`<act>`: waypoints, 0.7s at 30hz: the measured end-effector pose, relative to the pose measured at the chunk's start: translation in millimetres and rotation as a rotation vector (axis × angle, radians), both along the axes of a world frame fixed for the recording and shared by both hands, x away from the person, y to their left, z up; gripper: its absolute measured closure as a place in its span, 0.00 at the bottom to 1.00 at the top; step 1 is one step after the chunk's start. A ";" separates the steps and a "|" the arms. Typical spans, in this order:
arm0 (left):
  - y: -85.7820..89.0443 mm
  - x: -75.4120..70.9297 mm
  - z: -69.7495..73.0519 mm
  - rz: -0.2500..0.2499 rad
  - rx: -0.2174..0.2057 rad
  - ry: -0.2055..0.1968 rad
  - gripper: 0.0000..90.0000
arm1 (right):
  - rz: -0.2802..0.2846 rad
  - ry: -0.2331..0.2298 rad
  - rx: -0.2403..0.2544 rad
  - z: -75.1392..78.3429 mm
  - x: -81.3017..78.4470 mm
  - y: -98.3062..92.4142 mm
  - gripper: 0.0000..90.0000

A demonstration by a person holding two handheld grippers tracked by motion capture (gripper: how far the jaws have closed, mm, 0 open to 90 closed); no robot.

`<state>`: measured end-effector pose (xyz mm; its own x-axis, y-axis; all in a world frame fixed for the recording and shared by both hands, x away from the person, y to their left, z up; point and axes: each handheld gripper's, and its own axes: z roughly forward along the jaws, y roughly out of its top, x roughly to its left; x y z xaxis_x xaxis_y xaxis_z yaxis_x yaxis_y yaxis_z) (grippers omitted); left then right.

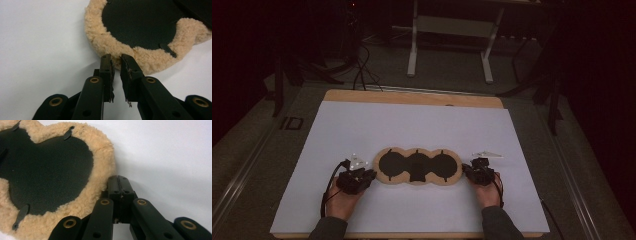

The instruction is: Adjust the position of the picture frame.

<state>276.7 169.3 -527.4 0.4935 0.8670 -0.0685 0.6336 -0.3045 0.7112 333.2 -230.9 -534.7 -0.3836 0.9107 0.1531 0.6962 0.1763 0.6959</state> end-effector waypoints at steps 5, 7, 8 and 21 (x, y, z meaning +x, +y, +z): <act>4.6 -1.1 -0.4 0.019 -0.019 0.001 0.90 | 0.006 -0.011 -0.016 -0.1 0.3 6.6 1.00; 5.2 -1.6 -0.4 0.026 -0.016 -0.001 0.90 | 0.002 -0.012 -0.015 -0.2 0.6 8.6 1.00; 5.5 -1.5 -0.5 0.026 -0.016 -0.003 0.90 | -0.002 -0.015 -0.016 -0.5 0.4 9.4 1.00; 7.3 -1.5 0.4 0.041 -0.009 -0.011 0.83 | 0.017 -0.033 -0.068 2.7 -5.8 9.6 0.96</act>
